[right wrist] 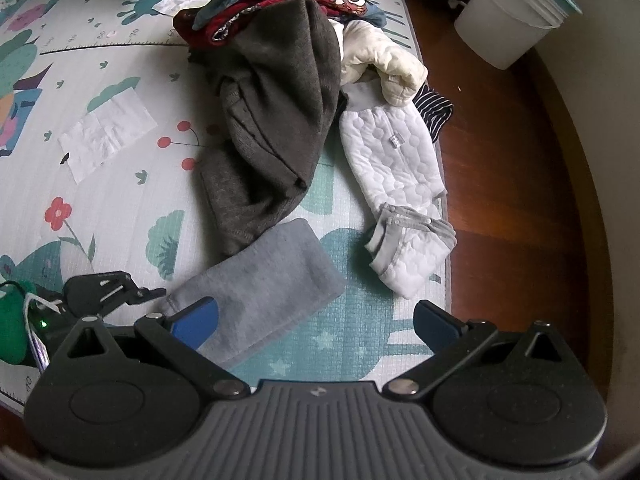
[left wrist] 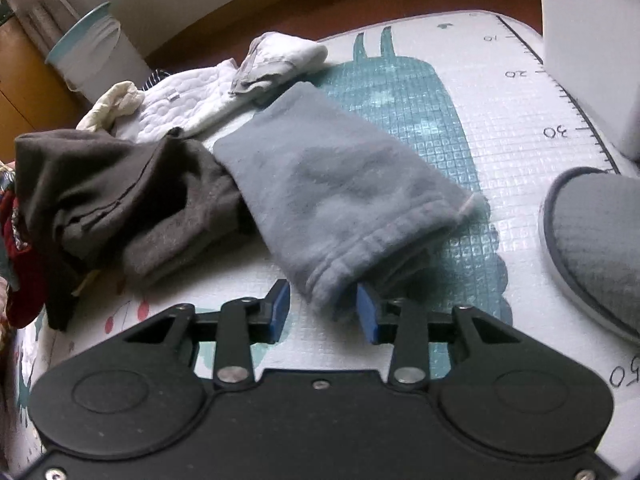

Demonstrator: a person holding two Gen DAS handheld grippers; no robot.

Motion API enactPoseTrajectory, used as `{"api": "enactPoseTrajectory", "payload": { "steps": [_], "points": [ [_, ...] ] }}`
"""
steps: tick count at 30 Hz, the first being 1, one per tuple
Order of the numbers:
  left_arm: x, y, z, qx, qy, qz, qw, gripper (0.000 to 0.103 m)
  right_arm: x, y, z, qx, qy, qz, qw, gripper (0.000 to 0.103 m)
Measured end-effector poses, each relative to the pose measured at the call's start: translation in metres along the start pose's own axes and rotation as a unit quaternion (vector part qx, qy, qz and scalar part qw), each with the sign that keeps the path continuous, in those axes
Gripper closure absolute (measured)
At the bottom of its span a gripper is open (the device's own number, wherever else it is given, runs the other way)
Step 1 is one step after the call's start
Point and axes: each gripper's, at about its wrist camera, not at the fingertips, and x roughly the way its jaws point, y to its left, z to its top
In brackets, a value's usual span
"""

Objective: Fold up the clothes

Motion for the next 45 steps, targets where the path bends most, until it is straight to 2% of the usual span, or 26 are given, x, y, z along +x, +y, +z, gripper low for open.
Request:
{"api": "enactPoseTrajectory", "payload": {
  "steps": [4,6,10,12,13,16,22,26,33,37,38,40,42,45],
  "points": [
    [0.000,-0.001,0.010,0.006,-0.018,-0.001,0.9998,0.065,0.001,0.000,0.000,-0.001,0.001,0.001,1.000,0.000],
    [0.006,-0.004,0.014,0.023,-0.011,0.006,0.9997,0.065,0.001,0.000,0.000,0.000,0.001,0.000,1.000,0.000],
    [0.018,-0.001,0.022,0.012,0.000,0.004,0.9999,0.065,-0.002,0.000,0.002,0.006,-0.003,-0.003,1.000,0.000],
    [0.019,0.004,0.029,-0.002,0.006,-0.014,0.9999,0.089,-0.005,0.000,0.002,0.007,-0.006,-0.002,1.000,0.000],
    [0.017,0.008,0.034,-0.017,0.007,-0.021,0.9996,0.095,-0.006,0.000,0.002,0.007,-0.007,-0.001,1.000,0.000],
    [0.001,0.025,0.046,-0.080,-0.006,-0.047,0.9956,0.099,-0.009,-0.002,0.001,0.007,-0.010,0.000,1.000,0.000],
    [-0.074,0.057,0.069,-0.133,-0.065,-0.042,0.9880,0.100,-0.013,-0.010,-0.001,0.022,-0.014,0.001,1.000,0.000],
    [-0.137,0.082,0.071,-0.143,-0.082,-0.014,0.9863,0.101,-0.024,-0.012,0.004,0.034,-0.034,0.004,0.999,0.000],
    [-0.239,0.122,0.048,-0.138,-0.066,0.060,0.9865,0.101,-0.059,0.011,0.025,0.049,-0.081,0.057,0.994,0.000],
    [-0.290,0.137,0.025,-0.142,-0.042,0.102,0.9837,0.101,-0.083,0.046,0.042,0.017,-0.120,0.078,0.990,0.001],
    [-0.303,0.140,0.018,-0.145,-0.035,0.109,0.9829,0.101,-0.090,0.055,0.046,0.006,-0.136,0.082,0.987,0.004],
    [-0.329,0.146,0.003,-0.146,-0.020,0.127,0.9808,0.101,-0.108,0.073,0.056,-0.015,-0.179,0.085,0.980,0.035],
    [-0.356,0.152,-0.016,-0.153,-0.002,0.147,0.9772,0.101,-0.124,0.089,0.065,-0.028,-0.214,0.099,0.971,0.037],
    [-0.393,0.162,-0.043,-0.172,0.019,0.178,0.9688,0.101,-0.138,0.116,0.074,-0.057,-0.243,0.144,0.957,0.037]
  ]
}}
